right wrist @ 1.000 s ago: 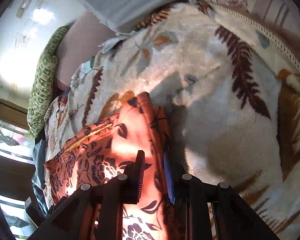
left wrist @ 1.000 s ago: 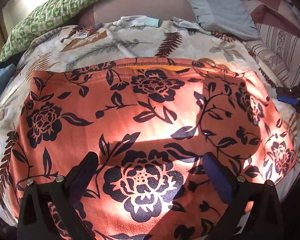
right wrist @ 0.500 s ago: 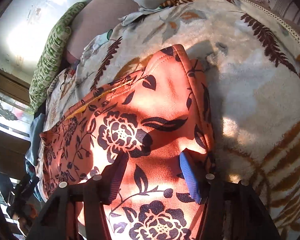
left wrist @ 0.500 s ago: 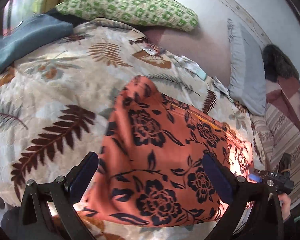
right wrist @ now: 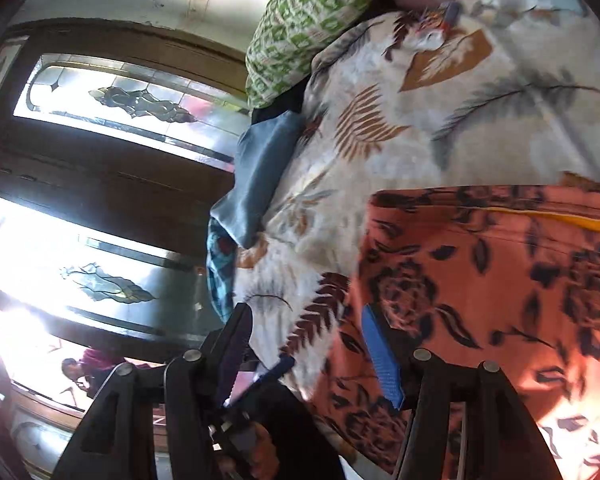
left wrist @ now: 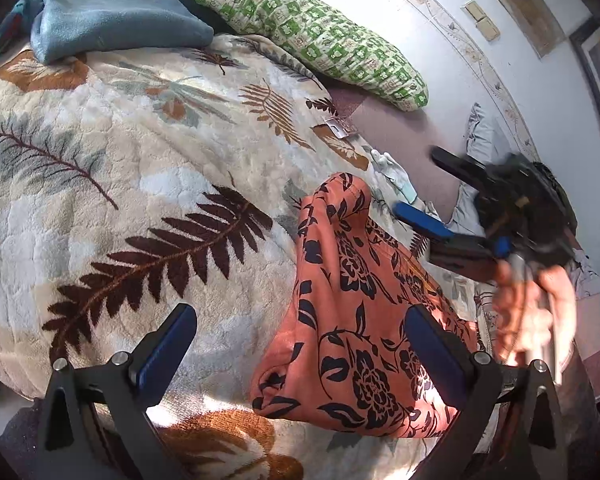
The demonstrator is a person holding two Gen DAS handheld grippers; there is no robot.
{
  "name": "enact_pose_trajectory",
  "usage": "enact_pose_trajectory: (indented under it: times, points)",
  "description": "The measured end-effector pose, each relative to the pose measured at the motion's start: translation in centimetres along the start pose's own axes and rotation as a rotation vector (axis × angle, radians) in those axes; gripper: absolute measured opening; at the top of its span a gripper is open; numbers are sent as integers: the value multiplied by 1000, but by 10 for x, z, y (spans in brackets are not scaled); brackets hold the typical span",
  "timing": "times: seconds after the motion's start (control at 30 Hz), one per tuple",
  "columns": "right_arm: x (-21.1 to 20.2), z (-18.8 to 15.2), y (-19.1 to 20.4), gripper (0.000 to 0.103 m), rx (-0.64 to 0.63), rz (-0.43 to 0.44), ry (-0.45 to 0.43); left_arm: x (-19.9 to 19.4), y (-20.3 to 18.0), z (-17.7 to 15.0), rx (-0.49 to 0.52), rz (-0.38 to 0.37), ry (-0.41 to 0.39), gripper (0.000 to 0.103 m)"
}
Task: Fold small clothes
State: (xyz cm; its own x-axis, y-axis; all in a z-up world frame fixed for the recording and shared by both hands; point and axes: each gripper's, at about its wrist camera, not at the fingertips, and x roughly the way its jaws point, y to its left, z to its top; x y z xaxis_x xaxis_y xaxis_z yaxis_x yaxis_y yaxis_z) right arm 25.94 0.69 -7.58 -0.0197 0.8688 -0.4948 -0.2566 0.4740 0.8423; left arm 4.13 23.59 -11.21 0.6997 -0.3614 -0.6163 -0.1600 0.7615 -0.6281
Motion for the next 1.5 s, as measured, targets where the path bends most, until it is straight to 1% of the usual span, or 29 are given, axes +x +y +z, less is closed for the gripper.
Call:
enact_pose_trajectory:
  times: [0.03,0.07,0.13,0.17,0.2,0.23,0.27,0.37,0.4,0.43,0.47,0.53,0.63,0.73,0.8,0.83,0.87,0.9,0.93,0.97,1.0,1.13,1.2,1.23,1.27,1.33,1.37,1.43,1.5]
  points:
    - [26,13,-4,61,25,30,36,0,1,0,-3,-11,-1,103]
    - [49,23,-8,61,32,17,54,-1,1,0,3,-12,-5,103]
    - [79,40,-35,61,76,-103,35,0,0,-1,22,-22,-6,103]
    - [87,46,-57,61,140,-164,19,0,-1,-1,28,-26,-4,103]
    - [88,50,-80,55,229,-170,-20,1,-3,-2,38,-27,-1,103]
    - [83,49,-93,55,295,-96,-68,2,-5,-2,51,-28,3,103]
    - [79,47,-95,55,314,-67,-91,3,-7,-2,61,-32,6,103]
    - [70,42,-78,63,264,0,-83,10,-14,-5,97,-21,22,103]
    - [68,42,-72,66,209,-3,-94,14,-15,-6,113,10,33,103]
    - [67,43,-73,67,174,-76,-105,20,-16,-8,125,48,54,103]
    - [70,44,-85,66,198,-150,-99,27,-15,-10,131,89,85,103]
    - [64,43,-102,64,309,-63,-127,38,-12,-13,131,174,125,103]
    - [50,38,-69,65,224,-82,-125,37,-19,-15,177,190,97,103]
    - [30,24,-37,68,124,21,-83,28,-25,-18,216,197,52,103]
    - [18,9,-37,73,122,36,-97,21,-28,-17,222,194,19,103]
    - [15,1,-46,75,142,20,-100,18,-29,-16,222,200,9,103]
    - [17,-5,-60,75,176,-59,-81,15,-30,-15,220,207,6,103]
    - [22,-10,-78,71,224,-197,-44,10,-32,-14,217,211,3,103]
    - [22,-16,-95,63,279,-220,-40,2,-33,-14,213,211,-7,103]
    - [12,-19,-98,61,309,-175,-85,-8,-35,-14,210,204,-26,103]
    - [1,-23,-92,65,329,-150,-113,-17,-38,-14,208,196,-45,103]
    - [-32,-43,-50,75,171,-76,-153,-36,-51,-12,227,190,-75,103]
    - [-42,-59,-60,83,163,-166,-170,-41,-60,-13,236,173,-76,103]
    - [-42,-66,-78,82,203,-269,-148,-43,-64,-15,246,164,-75,103]
    - [-42,-72,-99,75,279,-320,-123,-45,-68,-18,261,159,-74,103]
    - [-63,-84,-109,73,340,-204,-212,-44,-73,-22,286,156,-74,103]
    - [-69,-85,-106,74,354,-205,-217,-42,-76,-23,293,154,-68,103]
    - [-80,-86,-91,74,291,-241,-218,-42,-82,-24,299,157,-65,103]
    - [-88,-92,-74,74,209,-215,-216,-50,-88,-24,292,141,-84,103]
